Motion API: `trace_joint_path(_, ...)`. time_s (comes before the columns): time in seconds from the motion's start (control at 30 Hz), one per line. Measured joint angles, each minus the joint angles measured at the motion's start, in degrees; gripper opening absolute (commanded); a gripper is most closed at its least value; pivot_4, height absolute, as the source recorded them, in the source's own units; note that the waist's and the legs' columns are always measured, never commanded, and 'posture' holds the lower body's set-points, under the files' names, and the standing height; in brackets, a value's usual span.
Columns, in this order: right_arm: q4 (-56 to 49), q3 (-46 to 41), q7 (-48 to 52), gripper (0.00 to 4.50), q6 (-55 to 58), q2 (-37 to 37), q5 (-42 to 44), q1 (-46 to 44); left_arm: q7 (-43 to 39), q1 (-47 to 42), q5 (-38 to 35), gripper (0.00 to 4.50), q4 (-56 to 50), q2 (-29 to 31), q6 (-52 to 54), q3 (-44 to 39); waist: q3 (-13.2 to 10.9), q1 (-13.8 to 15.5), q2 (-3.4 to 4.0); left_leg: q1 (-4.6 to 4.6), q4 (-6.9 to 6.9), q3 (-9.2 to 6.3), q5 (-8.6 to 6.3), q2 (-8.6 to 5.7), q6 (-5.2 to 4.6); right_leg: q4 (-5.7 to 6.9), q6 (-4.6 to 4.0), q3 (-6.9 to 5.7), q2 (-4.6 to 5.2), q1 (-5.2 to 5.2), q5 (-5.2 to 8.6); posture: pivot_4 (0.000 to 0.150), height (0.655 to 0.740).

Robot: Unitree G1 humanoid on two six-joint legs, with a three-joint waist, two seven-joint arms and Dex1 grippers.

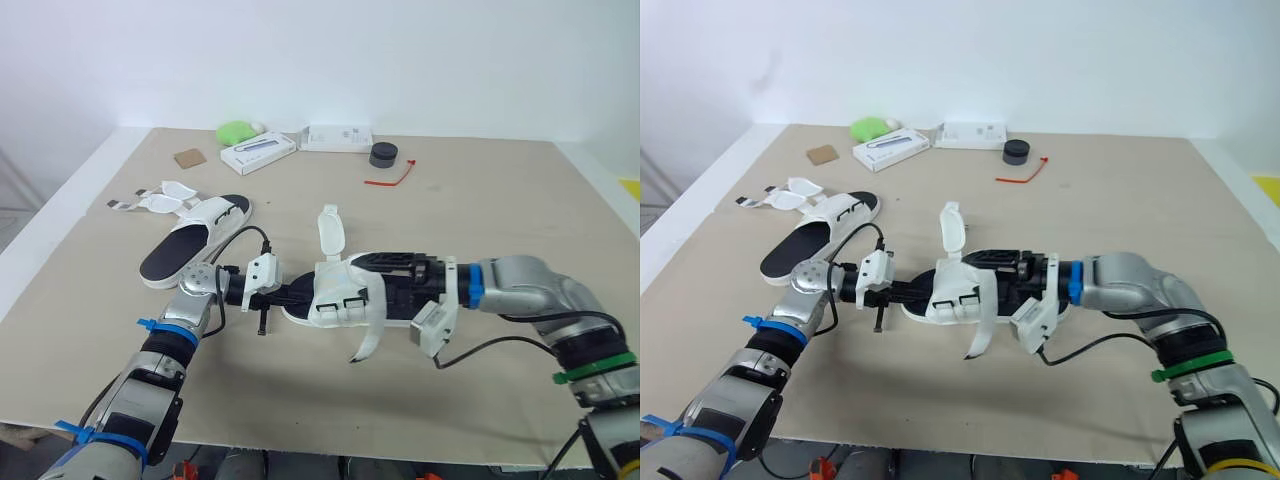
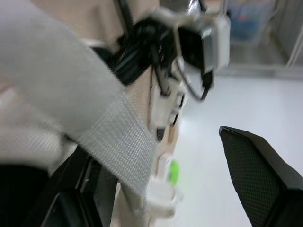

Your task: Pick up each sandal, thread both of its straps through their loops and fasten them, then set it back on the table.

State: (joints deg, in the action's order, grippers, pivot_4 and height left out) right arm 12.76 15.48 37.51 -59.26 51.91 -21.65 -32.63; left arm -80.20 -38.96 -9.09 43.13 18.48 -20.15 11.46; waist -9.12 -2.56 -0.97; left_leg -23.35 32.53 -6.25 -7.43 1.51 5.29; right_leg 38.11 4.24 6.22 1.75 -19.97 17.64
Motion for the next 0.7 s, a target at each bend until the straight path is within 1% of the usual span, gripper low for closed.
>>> trace_joint_path(0.03,-1.8,-0.1,6.4,3.73,9.3,5.2,7.3,3.4,-0.4,0.2,-0.1,0.00,-0.3,0.0,-0.1,0.0,0.0,0.1,-0.02,-0.06,-0.01,-0.02,-0.04,-0.02,-0.02,-0.01,-0.01,0.02,0.01,-0.01,0.07,0.150,0.7400)
trace_joint_path(0.07,-2.8,-1.3,10.4,3.73,16.6,7.9,12.9,5.0,-1.2,0.2,-0.2,0.00,-0.3,0.5,-0.2,-0.1,0.0,-0.1,0.10,-0.01,-0.01,0.04,-0.19,-0.04,-0.14,-0.01,-0.01,0.13,0.01,0.02,0.15,0.150,0.7400)
trace_joint_path(0.1,-3.0,-1.7,11.1,3.73,17.7,8.1,13.7,5.0,-1.4,0.2,-0.2,0.00,-0.3,0.7,-0.2,-0.1,0.1,-0.2,0.13,0.01,-0.01,0.04,-0.21,-0.04,-0.16,-0.01,-0.01,0.13,0.01,0.02,0.16,0.150,0.7400)
trace_joint_path(0.17,-9.3,-4.4,16.0,3.73,30.4,10.3,24.1,7.4,-1.5,0.1,-0.1,0.00,0.0,0.5,-0.2,-0.1,0.1,-0.2,0.31,0.01,-0.01,0.04,-0.27,-0.04,-0.27,-0.01,0.00,0.12,-0.01,0.02,0.20,0.150,0.7400)
trace_joint_path(0.2,-11.1,-5.0,17.2,3.73,33.5,11.0,26.7,7.7,-1.5,0.0,-0.1,0.00,0.1,0.4,-0.2,-0.1,0.1,-0.2,0.35,0.01,-0.01,0.04,-0.28,-0.04,-0.28,0.00,0.00,0.12,-0.01,0.02,0.20,0.150,0.7400)
trace_joint_path(0.27,-17.3,-7.9,21.3,3.73,44.9,14.5,35.0,10.4,-1.5,-0.4,0.0,0.00,0.7,-0.3,-0.2,0.0,0.1,0.1,0.48,-0.03,-0.01,0.01,-0.29,-0.05,-0.28,-0.01,0.02,0.07,0.00,0.01,0.25,0.150,0.7400)
trace_joint_path(0.3,-19.5,-9.4,22.6,3.73,49.5,16.0,38.1,11.8,-1.6,-0.6,0.0,0.00,0.8,-0.4,-0.2,0.0,0.1,0.1,0.44,-0.05,0.00,0.01,-0.31,-0.05,-0.26,-0.01,0.02,0.05,0.00,0.01,0.28,0.150,0.7400)
trace_joint_path(0.37,-25.8,-14.3,26.1,3.73,65.6,21.5,50.6,16.7,-1.8,-0.8,0.0,0.00,1.2,-0.7,-0.4,0.0,0.1,0.3,0.44,-0.14,0.03,0.01,-0.35,-0.16,-0.21,-0.05,0.06,0.05,0.14,0.00,0.35,0.150,0.7400)
trace_joint_path(0.4,-27.9,-16.3,26.9,3.73,71.1,22.9,55.3,17.6,-1.9,-0.8,0.0,0.00,1.3,-0.6,-0.6,0.0,0.1,0.1,0.40,-0.11,0.03,0.02,-0.36,-0.19,-0.21,-0.06,0.08,0.06,0.19,0.02,0.36,0.150,0.7400)
trace_joint_path(0.43,-31.3,-19.7,27.4,3.73,79.2,24.4,62.8,18.9,-1.9,-0.9,0.0,0.00,1.5,-0.6,-0.7,0.0,0.1,0.1,0.36,-0.12,0.06,0.02,-0.37,-0.22,-0.20,-0.06,0.09,0.06,0.22,0.02,0.37,0.150,0.7400)
trace_joint_path(0.47,-33.4,-21.9,27.5,3.73,83.8,25.1,67.1,19.9,-1.8,-0.9,0.0,0.00,1.5,-0.7,-0.8,0.0,0.1,0.1,0.32,-0.11,0.08,0.02,-0.37,-0.22,-0.20,-0.06,0.09,0.05,0.22,0.02,0.37,0.150,0.7400)
trace_joint_path(0.53,-38.6,-26.8,28.5,3.73,94.6,27.4,78.0,24.5,-1.6,-0.8,0.1,0.00,1.5,-1.0,-1.1,0.0,0.1,0.2,0.21,-0.18,0.09,0.01,-0.38,-0.21,-0.19,-0.06,0.09,-0.05,0.26,0.00,0.44,0.150,0.7400)
trace_joint_path(0.57,-43.0,-29.0,28.7,3.73,101.4,28.0,84.9,27.8,-1.7,-0.7,0.1,0.00,1.5,-0.9,-1.3,0.0,0.2,0.2,0.14,-0.16,0.09,0.02,-0.42,-0.20,-0.17,-0.06,0.08,-0.06,0.26,0.01,0.48,0.150,0.7400)
trace_joint_path(0.63,-46.1,-29.5,27.0,3.73,104.9,27.7,88.1,29.5,-1.7,-0.7,0.1,0.00,1.5,-1.0,-1.3,0.0,0.2,0.2,0.06,-0.21,0.14,0.02,-0.43,-0.25,-0.15,-0.08,0.13,-0.09,0.35,-0.14,0.51,0.150,0.7400)
trace_joint_path(0.67,-47.7,-29.1,25.3,3.73,105.9,27.0,88.4,30.3,-1.6,-0.6,0.1,0.00,1.5,-1.0,-1.3,0.0,0.3,0.2,-0.05,-0.21,0.14,0.03,-0.45,-0.26,-0.15,-0.08,0.13,-0.11,0.36,-0.21,0.53,0.150,0.7400)
trace_joint_path(0.7,-51.4,-25.2,19.8,3.73,107.0,23.3,85.8,31.0,-1.6,-0.4,0.1,0.00,1.4,-1.0,-1.3,0.0,0.5,0.2,-0.40,-0.20,0.14,0.01,-0.52,-0.23,-0.12,-0.09,0.08,-0.17,0.35,-0.26,0.58,0.150,0.7400)
